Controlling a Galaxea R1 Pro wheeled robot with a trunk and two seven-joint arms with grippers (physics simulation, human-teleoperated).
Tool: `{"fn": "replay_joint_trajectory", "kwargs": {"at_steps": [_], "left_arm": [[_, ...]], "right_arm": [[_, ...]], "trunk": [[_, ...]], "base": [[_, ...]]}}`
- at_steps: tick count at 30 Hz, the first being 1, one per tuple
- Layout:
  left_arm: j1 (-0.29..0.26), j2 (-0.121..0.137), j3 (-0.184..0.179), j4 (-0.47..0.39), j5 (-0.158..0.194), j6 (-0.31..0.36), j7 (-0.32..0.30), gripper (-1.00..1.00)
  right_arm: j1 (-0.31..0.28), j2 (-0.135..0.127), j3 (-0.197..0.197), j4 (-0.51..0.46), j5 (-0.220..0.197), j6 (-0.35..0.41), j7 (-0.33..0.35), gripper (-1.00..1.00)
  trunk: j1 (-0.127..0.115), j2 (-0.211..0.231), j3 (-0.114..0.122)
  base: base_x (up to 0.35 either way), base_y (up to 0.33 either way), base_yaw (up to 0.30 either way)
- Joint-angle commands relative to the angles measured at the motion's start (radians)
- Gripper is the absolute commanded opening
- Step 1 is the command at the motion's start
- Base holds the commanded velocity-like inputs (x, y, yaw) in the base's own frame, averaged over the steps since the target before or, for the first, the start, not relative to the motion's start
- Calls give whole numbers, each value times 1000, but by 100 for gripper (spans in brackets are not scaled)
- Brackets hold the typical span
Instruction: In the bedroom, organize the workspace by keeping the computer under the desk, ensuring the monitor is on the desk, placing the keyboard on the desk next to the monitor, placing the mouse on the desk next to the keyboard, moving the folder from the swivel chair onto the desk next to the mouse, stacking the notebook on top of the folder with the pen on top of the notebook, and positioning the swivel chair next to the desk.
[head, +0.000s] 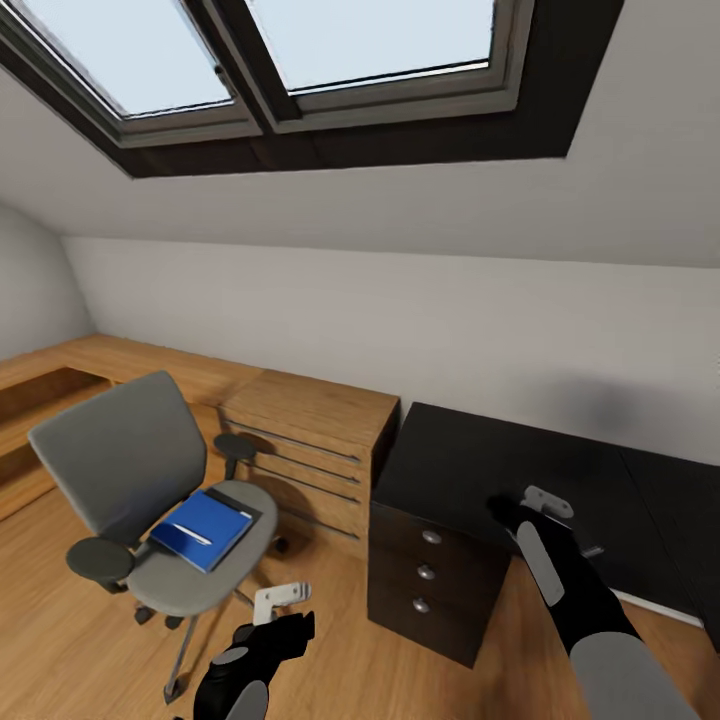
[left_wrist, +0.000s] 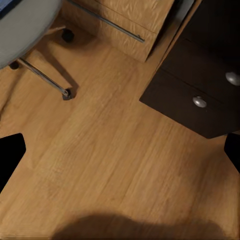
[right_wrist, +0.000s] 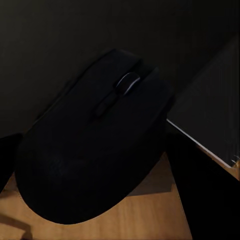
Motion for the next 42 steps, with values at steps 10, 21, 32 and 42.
{"fn": "replay_joint_trajectory", "kwargs": {"at_steps": [10, 21, 32, 42], "left_arm": [[-1, 3, 0, -1, 10, 1, 8, 100], [-1, 4, 1, -1, 11, 1, 7, 100], [-1, 4, 1, -1, 11, 0, 9, 100], [-1, 3, 1, -1, 11, 0, 11, 100]], "right_arm": [[-1, -1, -16, -2, -10, 0, -9, -100], [-1, -4, -49, 0, -8, -8, -9, -100], [-1, -22, -95, 0, -8, -9, -8, -100], [-1, -48, -156, 6, -8, -11, -6, -100]], "trunk": [[-4, 6, 3], [-4, 6, 9], [-4, 6, 15], [-4, 6, 20]], "base": [[-9, -9, -47], [0, 0, -234], [0, 0, -246], [0, 0, -264]]}}
